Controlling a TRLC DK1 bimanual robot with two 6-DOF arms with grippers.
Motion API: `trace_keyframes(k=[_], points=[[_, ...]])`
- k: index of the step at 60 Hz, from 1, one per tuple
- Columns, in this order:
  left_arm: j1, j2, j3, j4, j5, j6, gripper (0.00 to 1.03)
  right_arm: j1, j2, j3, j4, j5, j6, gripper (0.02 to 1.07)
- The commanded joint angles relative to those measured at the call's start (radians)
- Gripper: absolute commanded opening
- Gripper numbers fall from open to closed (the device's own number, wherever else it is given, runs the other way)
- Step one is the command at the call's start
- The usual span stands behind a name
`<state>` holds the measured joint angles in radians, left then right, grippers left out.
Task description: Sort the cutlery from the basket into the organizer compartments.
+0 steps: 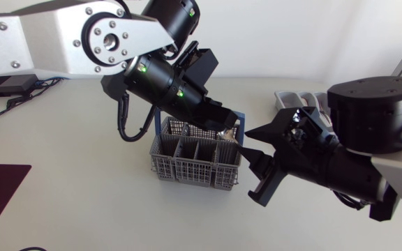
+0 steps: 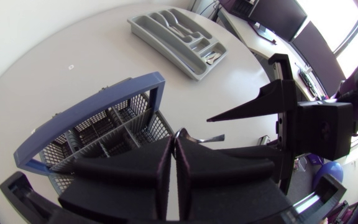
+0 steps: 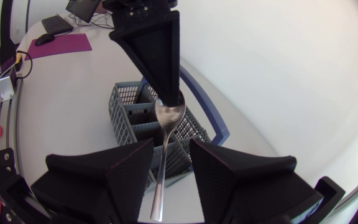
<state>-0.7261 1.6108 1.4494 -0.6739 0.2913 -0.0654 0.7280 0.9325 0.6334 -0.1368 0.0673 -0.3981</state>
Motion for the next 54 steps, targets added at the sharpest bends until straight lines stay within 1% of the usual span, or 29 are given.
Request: trace_keyframes(k=[1, 6, 20, 30, 33, 54], points=[[0.013, 0.015, 0.043, -0.009, 0.017, -0.033, 0.03, 0.013, 0.035, 0.026, 0.02, 0.022, -0.015, 0.38], [0.013, 0.015, 0.045, -0.009, 0.019, -0.034, 0.03, 0.014, 0.058, 0.032, 0.023, 0.025, -0.015, 0.3], [0.008, 0.014, 0.049, -0.012, 0.02, -0.034, 0.03, 0.019, 0.078, 0.048, 0.02, 0.028, -0.015, 0.29], [0.008, 0.014, 0.046, -0.012, 0.02, -0.034, 0.03, 0.025, 0.091, 0.057, 0.013, 0.028, -0.012, 0.12], [0.01, 0.014, 0.046, -0.012, 0.02, -0.034, 0.03, 0.027, 0.092, 0.057, 0.011, 0.028, -0.012, 0.09], [0.008, 0.006, 0.045, -0.01, 0.022, -0.031, 0.04, 0.044, 0.108, 0.058, -0.014, 0.025, -0.008, 0.08]])
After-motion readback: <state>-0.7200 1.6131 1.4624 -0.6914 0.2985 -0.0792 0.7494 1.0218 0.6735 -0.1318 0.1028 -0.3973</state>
